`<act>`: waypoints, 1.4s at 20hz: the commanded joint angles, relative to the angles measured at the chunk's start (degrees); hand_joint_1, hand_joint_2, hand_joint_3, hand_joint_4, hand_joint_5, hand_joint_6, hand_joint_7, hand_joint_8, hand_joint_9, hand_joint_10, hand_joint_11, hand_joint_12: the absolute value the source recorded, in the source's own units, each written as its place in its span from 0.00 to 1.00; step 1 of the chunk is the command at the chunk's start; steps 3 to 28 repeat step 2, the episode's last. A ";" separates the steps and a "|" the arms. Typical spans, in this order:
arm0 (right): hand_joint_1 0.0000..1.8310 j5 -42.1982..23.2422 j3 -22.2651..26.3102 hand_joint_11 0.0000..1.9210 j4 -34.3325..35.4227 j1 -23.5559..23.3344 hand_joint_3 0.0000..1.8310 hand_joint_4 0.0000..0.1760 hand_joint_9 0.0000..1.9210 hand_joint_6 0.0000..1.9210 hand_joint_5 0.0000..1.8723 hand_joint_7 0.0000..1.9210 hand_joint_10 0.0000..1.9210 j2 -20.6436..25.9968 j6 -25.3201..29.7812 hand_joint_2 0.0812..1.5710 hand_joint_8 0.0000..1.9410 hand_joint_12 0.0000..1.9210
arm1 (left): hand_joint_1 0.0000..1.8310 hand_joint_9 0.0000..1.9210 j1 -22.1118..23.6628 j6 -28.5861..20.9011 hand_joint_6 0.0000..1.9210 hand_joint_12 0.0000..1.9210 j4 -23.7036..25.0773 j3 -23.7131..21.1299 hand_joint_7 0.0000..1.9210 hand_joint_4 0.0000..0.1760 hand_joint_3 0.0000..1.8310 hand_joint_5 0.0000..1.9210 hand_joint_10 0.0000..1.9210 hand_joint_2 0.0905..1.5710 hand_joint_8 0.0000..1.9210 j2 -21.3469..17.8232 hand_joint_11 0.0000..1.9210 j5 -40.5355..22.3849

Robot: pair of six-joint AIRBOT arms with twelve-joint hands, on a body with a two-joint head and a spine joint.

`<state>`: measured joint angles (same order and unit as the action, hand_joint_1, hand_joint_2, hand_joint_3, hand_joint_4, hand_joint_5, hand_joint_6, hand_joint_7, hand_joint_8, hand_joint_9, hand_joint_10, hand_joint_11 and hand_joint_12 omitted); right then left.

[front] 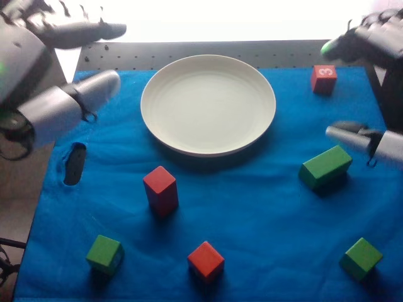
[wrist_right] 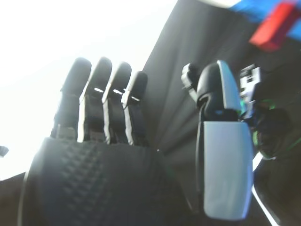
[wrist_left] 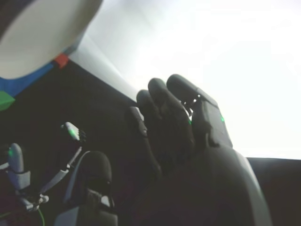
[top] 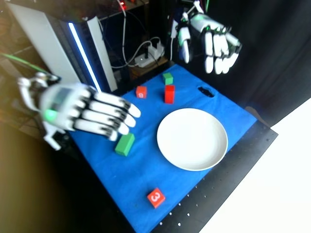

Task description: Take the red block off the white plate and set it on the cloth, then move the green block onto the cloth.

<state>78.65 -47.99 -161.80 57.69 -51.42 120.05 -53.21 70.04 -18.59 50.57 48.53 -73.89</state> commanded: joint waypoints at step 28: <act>0.46 14.28 0.13 0.04 -1.81 -0.49 0.05 0.00 0.11 0.57 0.06 0.15 0.71 1.22 0.37 0.70 0.57 0.99 | 0.36 0.33 0.32 -2.61 0.00 0.63 2.25 0.09 0.34 0.00 0.00 0.28 0.07 0.81 0.00 -0.76 0.12 -11.86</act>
